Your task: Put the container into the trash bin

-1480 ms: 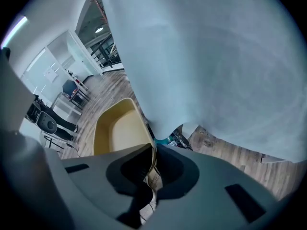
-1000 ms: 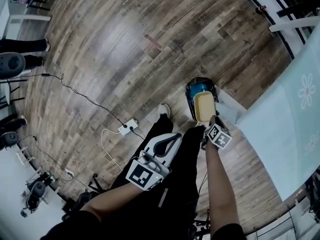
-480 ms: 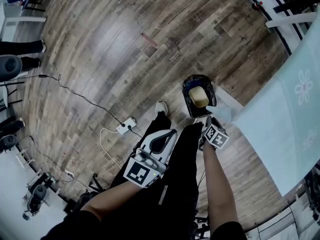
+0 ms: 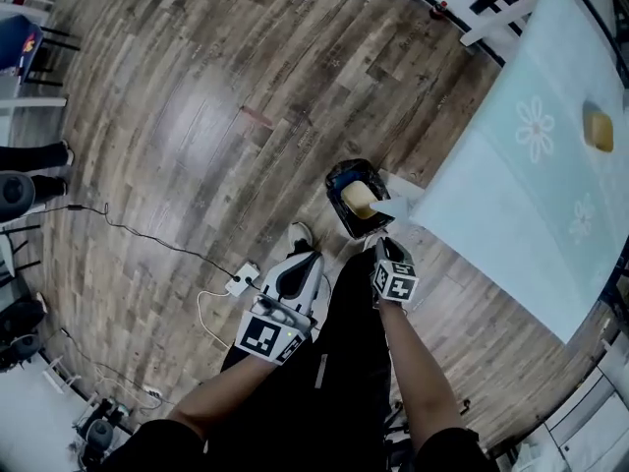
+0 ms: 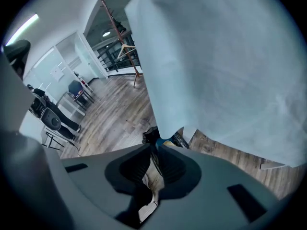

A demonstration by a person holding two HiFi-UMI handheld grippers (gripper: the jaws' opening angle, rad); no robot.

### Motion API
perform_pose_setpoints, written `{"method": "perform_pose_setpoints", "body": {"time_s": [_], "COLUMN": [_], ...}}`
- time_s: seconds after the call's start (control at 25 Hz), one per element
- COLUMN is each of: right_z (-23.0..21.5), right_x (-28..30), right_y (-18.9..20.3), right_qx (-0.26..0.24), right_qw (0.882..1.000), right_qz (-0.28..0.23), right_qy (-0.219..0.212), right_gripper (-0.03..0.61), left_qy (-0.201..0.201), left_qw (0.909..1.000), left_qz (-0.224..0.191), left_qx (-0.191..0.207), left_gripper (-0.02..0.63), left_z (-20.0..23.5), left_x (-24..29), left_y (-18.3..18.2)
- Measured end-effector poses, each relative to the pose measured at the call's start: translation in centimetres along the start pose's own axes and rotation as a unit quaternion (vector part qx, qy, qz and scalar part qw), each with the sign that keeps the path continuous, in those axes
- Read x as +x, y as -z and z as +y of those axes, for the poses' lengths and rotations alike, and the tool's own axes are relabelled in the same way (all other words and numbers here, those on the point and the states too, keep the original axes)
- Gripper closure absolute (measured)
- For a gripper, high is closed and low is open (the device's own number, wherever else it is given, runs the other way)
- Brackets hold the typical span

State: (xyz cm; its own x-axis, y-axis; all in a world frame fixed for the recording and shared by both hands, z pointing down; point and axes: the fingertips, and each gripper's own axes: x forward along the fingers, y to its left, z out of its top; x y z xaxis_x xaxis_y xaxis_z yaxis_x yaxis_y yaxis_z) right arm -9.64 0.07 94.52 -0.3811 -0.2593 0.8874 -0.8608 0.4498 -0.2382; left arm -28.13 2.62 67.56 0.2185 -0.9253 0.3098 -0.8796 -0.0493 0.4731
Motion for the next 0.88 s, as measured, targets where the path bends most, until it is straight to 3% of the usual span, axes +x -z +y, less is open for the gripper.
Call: {"method": "perform_pose_setpoints", "body": {"time_s": [0.16, 0.44, 0.64, 0.88], "right_z": [2.1, 3.3, 1.7, -4.1], "right_x": [-5.8, -17.5, -25.3, -33.7], "right_y": [-1.5, -4.7, -4.8, -5.7], "right_qx": [0.02, 0.084, 0.126, 0.139], "right_qw": [0.999, 0.987, 0.976, 0.956], "right_qz": [-0.039, -0.133, -0.177, -0.257], "right_qy": [-0.016, -0.016, -0.012, 0.041], "right_gripper": [0.526, 0.536, 0.538, 0.543], "left_qy": [0.017, 0.09, 0.135, 0.184], "left_qw": [0.9998, 0.9926, 0.9847, 0.9705], "left_qz": [0.009, 0.021, 0.04, 0.066], "left_qx": [0.001, 0.079, 0.103, 0.142], "left_gripper": [0.6, 0.6, 0.6, 0.6], "left_z": [-1.3, -6.5, -12.3, -20.5], "left_x": [-0.6, -0.5, -0.2, 2.3], "left_y": [-2.4, -7.1, -8.1, -7.1]}}
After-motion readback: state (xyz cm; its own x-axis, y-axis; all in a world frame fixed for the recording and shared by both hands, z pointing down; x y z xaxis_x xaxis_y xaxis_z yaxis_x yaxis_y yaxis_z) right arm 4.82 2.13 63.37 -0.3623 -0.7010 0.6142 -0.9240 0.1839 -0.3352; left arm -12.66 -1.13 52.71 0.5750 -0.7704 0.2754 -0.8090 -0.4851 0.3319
